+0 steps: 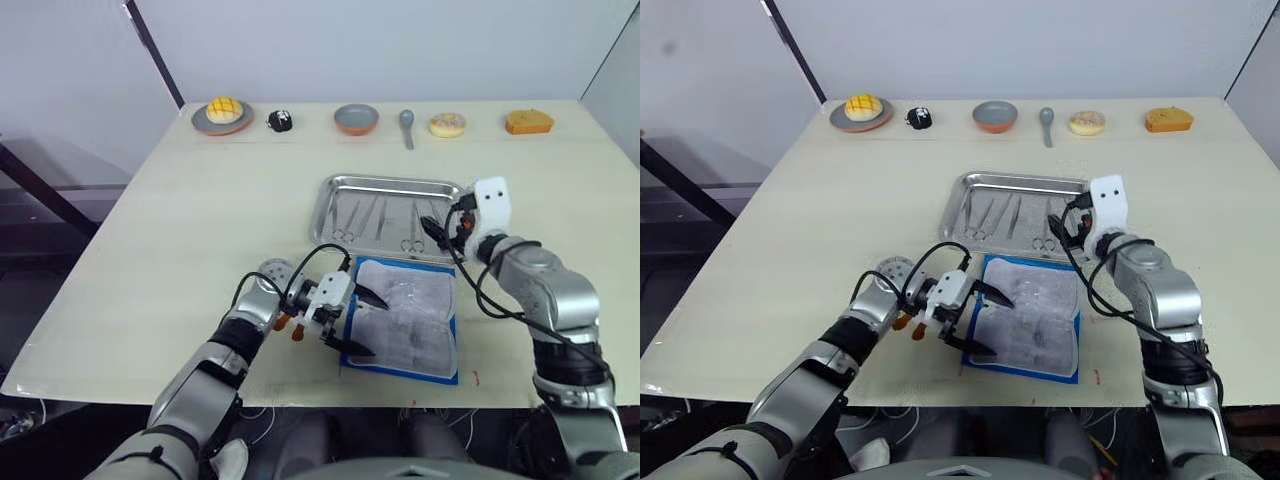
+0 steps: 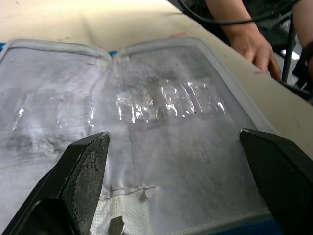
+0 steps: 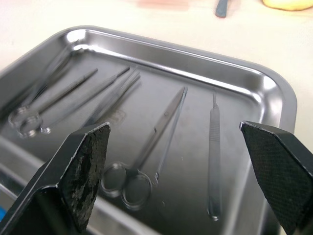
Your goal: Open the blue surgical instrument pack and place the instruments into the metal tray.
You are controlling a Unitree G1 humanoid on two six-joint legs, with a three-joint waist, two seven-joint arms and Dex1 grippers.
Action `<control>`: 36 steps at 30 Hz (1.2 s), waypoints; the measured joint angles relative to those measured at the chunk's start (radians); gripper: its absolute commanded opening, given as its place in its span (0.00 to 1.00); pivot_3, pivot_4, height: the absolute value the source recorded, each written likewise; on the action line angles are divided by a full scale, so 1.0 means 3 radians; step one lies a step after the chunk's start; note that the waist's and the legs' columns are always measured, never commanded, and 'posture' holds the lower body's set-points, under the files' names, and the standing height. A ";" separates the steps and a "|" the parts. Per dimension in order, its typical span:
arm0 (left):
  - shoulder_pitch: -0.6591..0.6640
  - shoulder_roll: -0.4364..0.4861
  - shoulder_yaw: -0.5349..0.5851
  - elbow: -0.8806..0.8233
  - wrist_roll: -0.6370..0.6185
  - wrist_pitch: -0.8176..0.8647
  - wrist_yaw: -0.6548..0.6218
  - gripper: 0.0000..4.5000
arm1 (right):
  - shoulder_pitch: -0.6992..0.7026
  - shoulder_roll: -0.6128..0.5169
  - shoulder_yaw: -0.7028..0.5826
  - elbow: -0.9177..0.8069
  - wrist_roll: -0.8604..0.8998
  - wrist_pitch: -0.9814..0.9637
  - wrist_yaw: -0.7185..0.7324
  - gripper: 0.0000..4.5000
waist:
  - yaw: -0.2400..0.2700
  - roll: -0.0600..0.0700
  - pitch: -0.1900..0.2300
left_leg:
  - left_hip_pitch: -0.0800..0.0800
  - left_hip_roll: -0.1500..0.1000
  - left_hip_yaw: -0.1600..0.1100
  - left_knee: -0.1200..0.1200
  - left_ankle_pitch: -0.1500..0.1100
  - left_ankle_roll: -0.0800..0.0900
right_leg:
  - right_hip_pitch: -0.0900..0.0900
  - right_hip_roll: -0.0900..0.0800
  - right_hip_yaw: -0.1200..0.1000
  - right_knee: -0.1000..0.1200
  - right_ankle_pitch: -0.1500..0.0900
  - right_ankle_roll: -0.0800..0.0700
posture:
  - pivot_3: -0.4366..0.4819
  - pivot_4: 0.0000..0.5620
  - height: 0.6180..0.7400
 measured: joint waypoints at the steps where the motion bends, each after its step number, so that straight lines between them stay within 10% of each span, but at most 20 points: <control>1: 0.0014 0.0002 0.0023 -0.0050 -0.0032 0.0054 0.0000 1.00 | 0.0022 -0.0016 -0.0011 -0.0002 0.0014 -0.0091 0.0056 0.99 | 0.0000 -0.0002 0.0008 | -0.0001 -0.0001 0.0001 0.0000 0.0000 0.0000 | -0.0001 -0.0001 0.0002 -0.0002 0.0001 0.0003 | 0.48 0.27 0.94; 24: 0.0225 0.0215 0.1118 -0.1264 -0.0852 0.1527 0.0600 1.00 | 0.1334 -0.0336 -0.0796 -0.0269 0.0869 -0.1683 0.1285 0.99 | 0.0012 -0.0049 0.0105 | -0.0070 -0.0024 -0.0042 0.0007 0.0009 -0.0017 | -0.0051 -0.0013 -0.0004 0.0009 -0.0010 0.0026 | 0.48 0.27 0.94; 36: 0.1180 0.0722 0.1921 -0.1619 -0.0919 0.1748 0.1294 1.00 | 0.2395 -0.0483 -0.1316 -0.0363 0.1080 -0.2082 0.1782 0.99 | 0.0007 -0.0054 0.0110 | -0.0038 -0.0049 -0.0035 0.0008 0.0004 -0.0009 | -0.0039 -0.0044 0.0017 0.0034 -0.0016 0.0036 | 0.48 0.27 0.94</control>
